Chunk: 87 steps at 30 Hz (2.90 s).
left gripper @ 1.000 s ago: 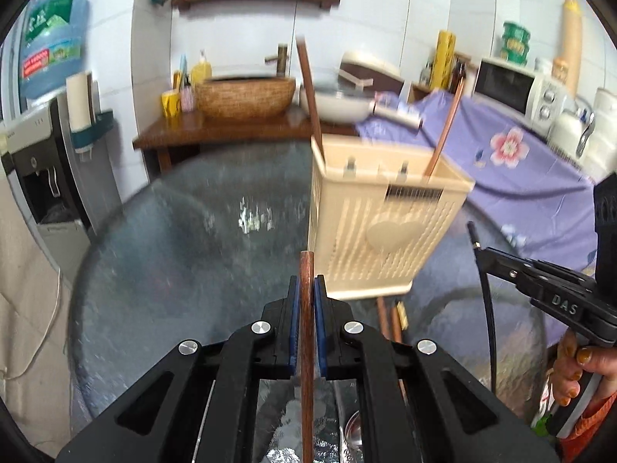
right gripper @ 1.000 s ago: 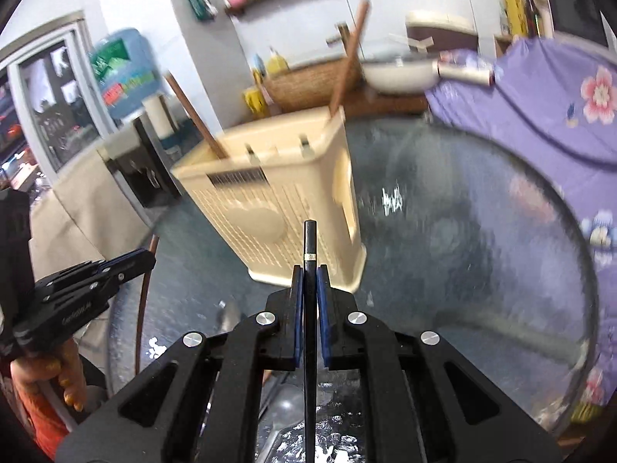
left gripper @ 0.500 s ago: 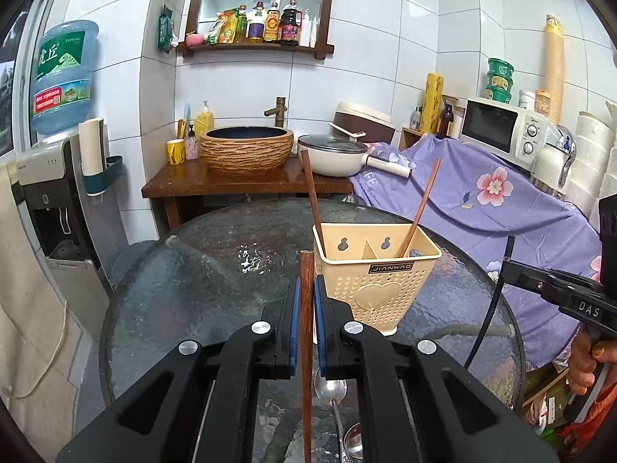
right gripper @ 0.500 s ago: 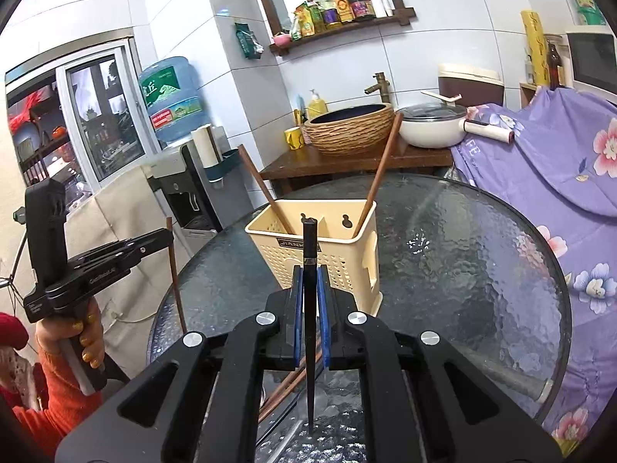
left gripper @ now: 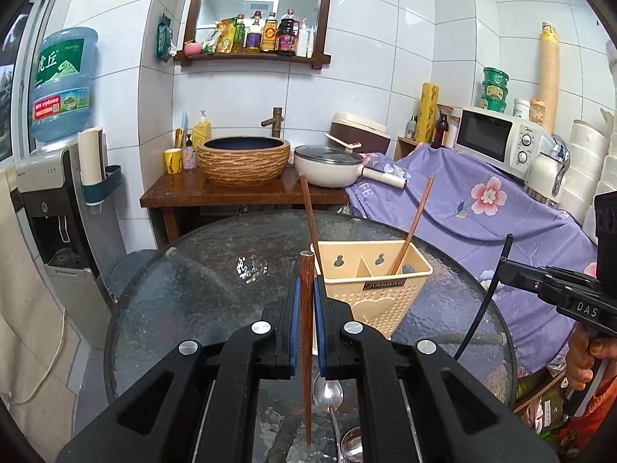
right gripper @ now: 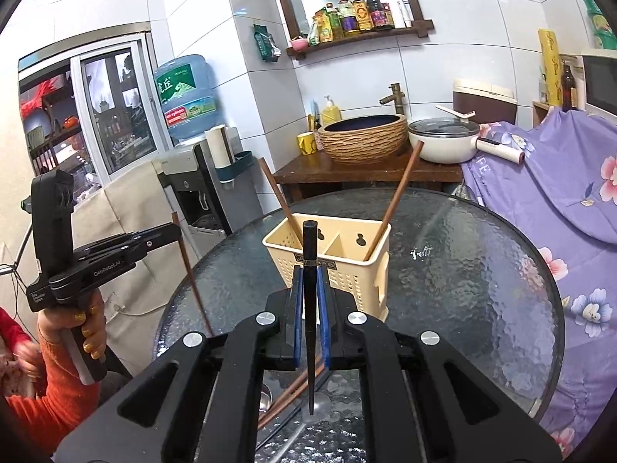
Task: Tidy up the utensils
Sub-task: 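Lift both chopsticks upright and lower them into the cream holder, then open both tools to release the chopsticks and pull back from the holder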
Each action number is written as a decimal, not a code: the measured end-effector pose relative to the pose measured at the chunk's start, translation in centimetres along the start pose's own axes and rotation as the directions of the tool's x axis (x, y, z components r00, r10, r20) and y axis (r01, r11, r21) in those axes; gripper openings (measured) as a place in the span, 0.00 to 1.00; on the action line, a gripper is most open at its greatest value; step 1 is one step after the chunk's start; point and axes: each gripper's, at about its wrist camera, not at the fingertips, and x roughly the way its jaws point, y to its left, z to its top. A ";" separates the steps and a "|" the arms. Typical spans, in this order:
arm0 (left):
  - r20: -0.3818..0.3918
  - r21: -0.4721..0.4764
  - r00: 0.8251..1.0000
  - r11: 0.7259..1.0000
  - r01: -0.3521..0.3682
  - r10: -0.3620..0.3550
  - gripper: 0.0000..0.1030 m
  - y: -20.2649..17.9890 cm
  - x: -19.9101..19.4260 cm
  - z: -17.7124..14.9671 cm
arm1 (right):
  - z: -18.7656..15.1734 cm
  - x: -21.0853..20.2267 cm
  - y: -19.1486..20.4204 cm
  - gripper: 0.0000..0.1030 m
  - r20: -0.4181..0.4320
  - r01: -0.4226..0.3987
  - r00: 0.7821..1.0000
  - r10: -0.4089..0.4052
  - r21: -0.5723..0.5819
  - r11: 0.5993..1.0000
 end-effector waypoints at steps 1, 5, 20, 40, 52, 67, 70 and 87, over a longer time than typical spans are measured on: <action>0.003 0.002 1.000 1.000 0.002 -0.002 0.07 -0.1 -0.1 0.2 | 0.2 0.0 0.1 0.08 0.003 -0.001 1.000 0.001 -0.002 1.000; 0.017 0.013 1.000 1.000 0.006 -0.006 0.07 -0.3 -0.3 1.1 | 1.2 -0.1 0.2 0.08 0.008 -0.013 1.000 0.013 0.001 1.000; 0.122 0.078 0.989 0.994 0.080 -0.089 0.07 -2.5 -3.4 9.3 | 9.7 -0.9 0.7 0.08 0.069 -0.072 0.995 0.071 0.000 0.997; 0.096 0.014 0.995 1.000 0.028 -0.029 0.07 -3.7 4.5 13.1 | 14.0 4.9 -2.4 0.08 0.108 0.092 0.989 -0.096 0.043 0.995; -0.015 -0.005 0.999 1.000 0.028 -0.028 0.07 -2.8 8.9 8.0 | 8.7 9.1 -3.2 0.08 0.028 0.128 0.991 -0.129 0.045 0.991; -0.060 -0.043 0.998 0.999 -0.009 0.006 0.05 -1.3 10.7 5.3 | 7.6 9.1 -3.6 0.08 0.061 0.147 0.987 -0.149 0.029 0.989; -0.052 -0.041 0.999 0.999 -0.001 -0.001 0.16 -1.2 10.4 5.1 | 7.4 9.2 -3.9 0.13 0.062 0.153 0.986 -0.155 0.042 0.987; 0.051 -0.083 0.998 0.996 -0.033 0.037 0.87 -1.1 3.4 -1.0 | 2.4 3.2 -0.9 0.55 0.171 0.224 0.961 -0.216 -0.027 0.974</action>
